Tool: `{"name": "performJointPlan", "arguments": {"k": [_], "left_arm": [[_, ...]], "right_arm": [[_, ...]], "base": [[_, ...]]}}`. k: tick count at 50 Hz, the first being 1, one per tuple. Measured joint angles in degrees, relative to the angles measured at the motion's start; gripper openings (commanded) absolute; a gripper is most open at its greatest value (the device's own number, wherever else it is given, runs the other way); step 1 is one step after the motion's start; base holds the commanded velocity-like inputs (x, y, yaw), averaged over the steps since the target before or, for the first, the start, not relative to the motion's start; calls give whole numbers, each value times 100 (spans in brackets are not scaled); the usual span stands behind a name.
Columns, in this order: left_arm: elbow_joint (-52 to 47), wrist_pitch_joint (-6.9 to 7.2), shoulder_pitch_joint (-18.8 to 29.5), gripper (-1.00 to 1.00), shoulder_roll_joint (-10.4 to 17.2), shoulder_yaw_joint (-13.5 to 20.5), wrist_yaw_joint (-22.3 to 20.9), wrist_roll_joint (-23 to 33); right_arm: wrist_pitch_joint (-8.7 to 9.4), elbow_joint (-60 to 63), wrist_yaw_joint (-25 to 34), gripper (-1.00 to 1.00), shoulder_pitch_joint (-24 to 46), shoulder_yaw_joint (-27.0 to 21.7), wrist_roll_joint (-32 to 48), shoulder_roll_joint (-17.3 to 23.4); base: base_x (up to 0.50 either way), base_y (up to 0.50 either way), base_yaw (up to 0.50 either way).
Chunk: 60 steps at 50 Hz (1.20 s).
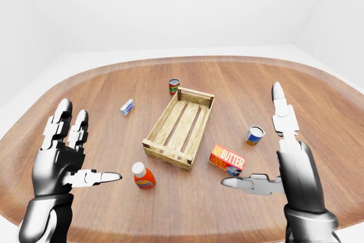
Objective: Pick up the butter and put it in the tray.
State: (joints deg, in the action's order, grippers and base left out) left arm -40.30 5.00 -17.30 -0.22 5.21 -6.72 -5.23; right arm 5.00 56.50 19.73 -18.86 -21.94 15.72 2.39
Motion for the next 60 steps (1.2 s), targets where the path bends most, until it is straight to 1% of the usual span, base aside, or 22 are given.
{"name": "performJointPlan", "arguments": {"k": [4, 9, 19, 28, 43, 52, 60], "left_arm": [[-9, 0, -3, 100, 0, 6, -4, -5], [-9, 0, 1, 100, 1, 19, -9, -13], [-16, 0, 5, 100, 0, 34, -13, -20], [-13, 0, 8, 100, -1, 33, -7, -14], [2, 0, 8, 100, 0, 19, 3, 2], [3, 0, 6, 100, 0, 24, 4, 2], [-27, 0, -7, 100, -2, 34, -2, -3]], "right_arm": [[0, -365, 59, 100, 138, -231, 202, 167], [0, -910, 43, 100, 295, -374, 479, 384], [0, -1998, -150, 100, 546, -379, 794, 731], [0, -2902, -363, 100, 746, -211, 980, 1002], [0, -4575, -848, 100, 1237, 318, 1129, 1402], [-4, -5442, -1116, 100, 1525, 639, 1167, 1561], [-67, -6177, -1311, 100, 1798, 921, 1174, 1658]], "base": [[0, 0, 0], [0, 0, 0], [0, 0, 0], [0, 0, 0], [0, 0, 0], [0, 0, 0], [0, 0, 0]]}}
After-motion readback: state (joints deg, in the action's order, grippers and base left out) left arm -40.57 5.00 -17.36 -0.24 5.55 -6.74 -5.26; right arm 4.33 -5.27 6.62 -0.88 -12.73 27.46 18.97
